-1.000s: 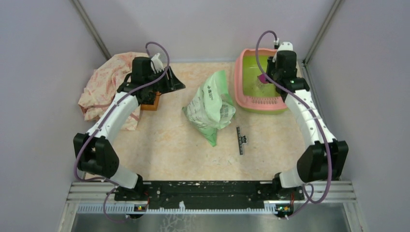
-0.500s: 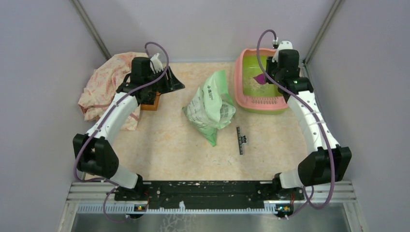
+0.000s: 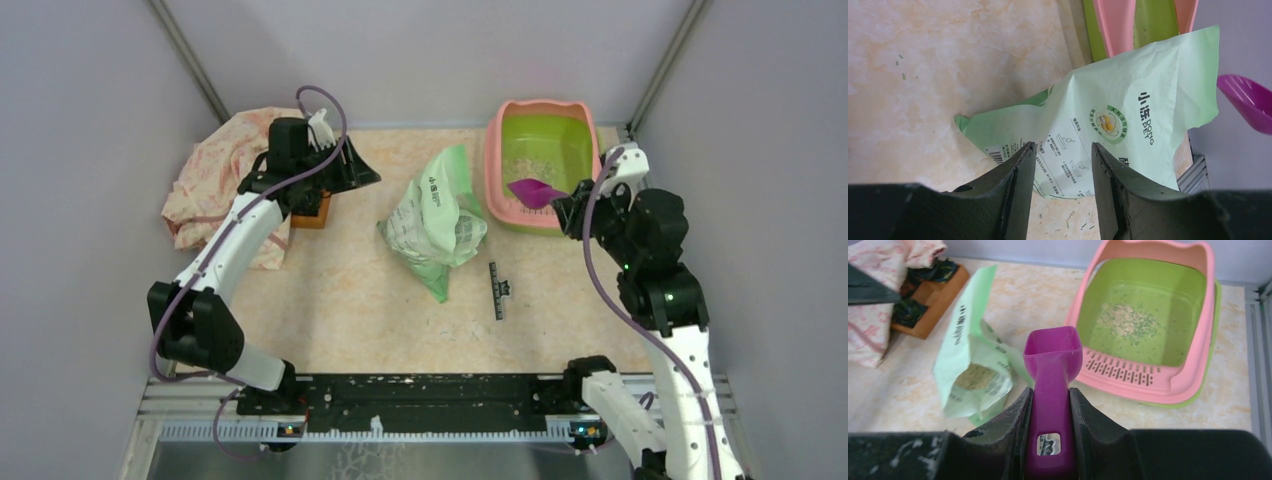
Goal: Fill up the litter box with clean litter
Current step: 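Pour the cat litter into the litter box, then scoop the cat litter from the cat litter bag.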
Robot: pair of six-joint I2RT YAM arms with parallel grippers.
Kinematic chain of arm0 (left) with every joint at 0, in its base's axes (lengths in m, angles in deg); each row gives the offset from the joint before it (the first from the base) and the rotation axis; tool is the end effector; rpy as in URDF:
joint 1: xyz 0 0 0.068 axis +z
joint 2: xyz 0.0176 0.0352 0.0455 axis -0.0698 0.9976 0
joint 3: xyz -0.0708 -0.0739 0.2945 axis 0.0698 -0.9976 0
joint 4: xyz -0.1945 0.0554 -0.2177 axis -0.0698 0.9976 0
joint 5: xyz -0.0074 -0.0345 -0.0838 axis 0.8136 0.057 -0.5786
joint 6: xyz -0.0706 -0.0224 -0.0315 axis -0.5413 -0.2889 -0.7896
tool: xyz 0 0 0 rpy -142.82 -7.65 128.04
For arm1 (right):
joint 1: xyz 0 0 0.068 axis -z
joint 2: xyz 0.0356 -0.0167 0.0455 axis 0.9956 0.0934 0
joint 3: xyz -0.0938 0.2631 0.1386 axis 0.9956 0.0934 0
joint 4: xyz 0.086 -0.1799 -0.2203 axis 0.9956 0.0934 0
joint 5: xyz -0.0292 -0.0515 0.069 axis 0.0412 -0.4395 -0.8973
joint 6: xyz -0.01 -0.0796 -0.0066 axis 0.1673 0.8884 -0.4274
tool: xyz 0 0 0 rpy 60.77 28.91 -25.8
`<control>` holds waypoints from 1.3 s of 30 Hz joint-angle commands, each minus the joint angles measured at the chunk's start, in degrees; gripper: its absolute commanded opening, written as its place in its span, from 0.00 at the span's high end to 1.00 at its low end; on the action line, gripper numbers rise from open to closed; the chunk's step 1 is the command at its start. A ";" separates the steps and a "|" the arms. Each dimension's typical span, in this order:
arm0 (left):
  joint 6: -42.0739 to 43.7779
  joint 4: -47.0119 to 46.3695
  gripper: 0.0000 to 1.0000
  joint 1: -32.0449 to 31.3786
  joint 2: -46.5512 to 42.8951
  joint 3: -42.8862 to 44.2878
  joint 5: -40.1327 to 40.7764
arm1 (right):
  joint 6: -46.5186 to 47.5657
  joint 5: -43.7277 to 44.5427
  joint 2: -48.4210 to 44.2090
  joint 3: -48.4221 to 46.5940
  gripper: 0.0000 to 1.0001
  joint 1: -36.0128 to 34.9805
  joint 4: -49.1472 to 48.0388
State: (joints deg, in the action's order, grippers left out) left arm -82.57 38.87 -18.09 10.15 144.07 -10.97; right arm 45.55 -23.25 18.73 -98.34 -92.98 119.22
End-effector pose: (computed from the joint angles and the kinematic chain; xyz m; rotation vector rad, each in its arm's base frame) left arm 0.3847 -0.1273 0.3618 0.0817 2.1617 -0.8647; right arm 0.1938 0.0391 0.4429 -0.1607 1.8055 0.3057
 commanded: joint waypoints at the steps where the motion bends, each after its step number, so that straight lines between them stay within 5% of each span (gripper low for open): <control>1: 1.07 0.43 0.47 0.38 -1.13 0.13 0.66 | 1.30 -9.49 -2.94 -5.01 1.00 0.14 9.24; 9: 1.12 2.17 0.40 0.44 2.66 5.56 -3.40 | -0.33 -19.56 -3.10 -6.45 1.00 -1.22 16.45; 12: 1.33 3.62 0.19 0.46 6.71 9.55 -8.15 | -0.23 -21.01 -1.93 -6.36 1.00 -1.55 16.47; 15: 1.18 4.46 0.09 0.46 10.70 12.93 -12.67 | -0.56 -21.81 -0.83 -6.54 1.00 -1.51 15.18; 23: 0.73 2.98 0.10 0.54 13.69 13.22 -12.46 | -0.28 -21.62 4.88 -9.18 1.00 -2.77 12.67; 39: 2.61 2.03 0.12 2.31 16.55 11.42 -11.13 | 2.99 -2.13 20.50 -18.38 1.00 -18.10 13.81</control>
State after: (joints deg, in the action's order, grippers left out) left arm -81.30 42.24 -16.23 26.42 156.22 -21.97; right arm 46.62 -30.09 37.09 -110.56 -109.88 133.71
